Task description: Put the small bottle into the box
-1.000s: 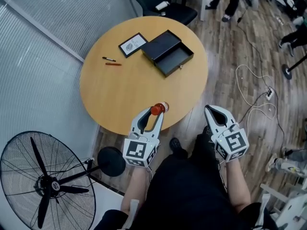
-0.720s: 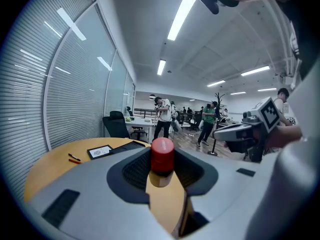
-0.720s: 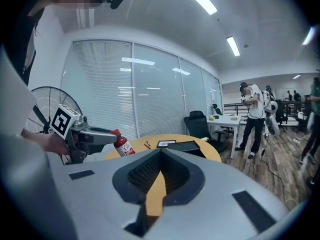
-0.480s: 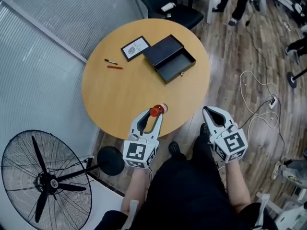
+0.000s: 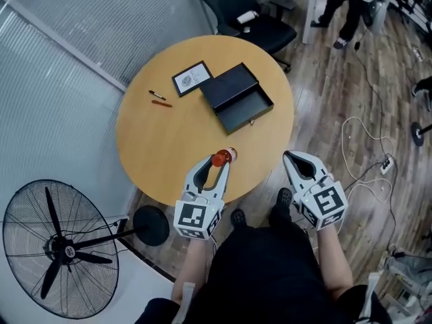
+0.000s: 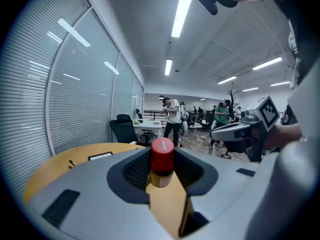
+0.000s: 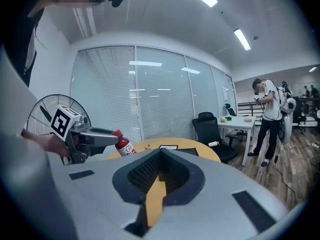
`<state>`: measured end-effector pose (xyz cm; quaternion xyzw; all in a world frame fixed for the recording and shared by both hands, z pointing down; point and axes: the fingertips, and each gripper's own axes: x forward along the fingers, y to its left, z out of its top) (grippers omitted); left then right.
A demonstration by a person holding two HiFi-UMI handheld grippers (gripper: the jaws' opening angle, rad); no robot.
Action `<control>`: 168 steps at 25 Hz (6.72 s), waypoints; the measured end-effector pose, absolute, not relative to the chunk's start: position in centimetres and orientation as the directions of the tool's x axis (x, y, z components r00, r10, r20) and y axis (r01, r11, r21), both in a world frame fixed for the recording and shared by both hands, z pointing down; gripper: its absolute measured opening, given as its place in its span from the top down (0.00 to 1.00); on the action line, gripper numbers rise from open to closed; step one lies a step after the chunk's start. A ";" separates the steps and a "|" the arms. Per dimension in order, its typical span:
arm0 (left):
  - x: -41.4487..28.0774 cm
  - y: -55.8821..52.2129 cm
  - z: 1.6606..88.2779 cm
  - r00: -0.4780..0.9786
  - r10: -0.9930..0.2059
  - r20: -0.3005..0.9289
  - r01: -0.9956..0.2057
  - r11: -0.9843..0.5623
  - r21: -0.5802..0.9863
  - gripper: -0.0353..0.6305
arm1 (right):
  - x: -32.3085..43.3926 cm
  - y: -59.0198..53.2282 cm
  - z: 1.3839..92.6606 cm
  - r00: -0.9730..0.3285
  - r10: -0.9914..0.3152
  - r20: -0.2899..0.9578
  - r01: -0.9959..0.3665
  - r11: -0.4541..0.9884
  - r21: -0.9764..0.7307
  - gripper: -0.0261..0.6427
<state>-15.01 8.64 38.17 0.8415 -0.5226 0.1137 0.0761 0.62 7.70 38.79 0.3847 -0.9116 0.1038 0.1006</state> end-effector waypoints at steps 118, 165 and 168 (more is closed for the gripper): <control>-7.3 -18.4 59.4 0.430 -0.698 0.573 -0.869 -0.492 0.052 0.75 | 5.8 -14.3 46.1 -0.638 -0.592 0.492 -0.726 0.675 -0.128 0.95; -7.1 -18.3 61.3 0.398 -0.695 0.598 -0.853 -0.521 -0.037 0.70 | 6.0 -14.1 45.4 -0.642 -0.605 0.471 -0.729 0.672 -0.130 0.95; -7.2 -18.1 60.5 0.396 -0.709 0.584 -0.856 -0.515 -0.045 0.70 | 6.0 -13.8 45.2 -0.644 -0.610 0.461 -0.729 0.672 -0.130 0.95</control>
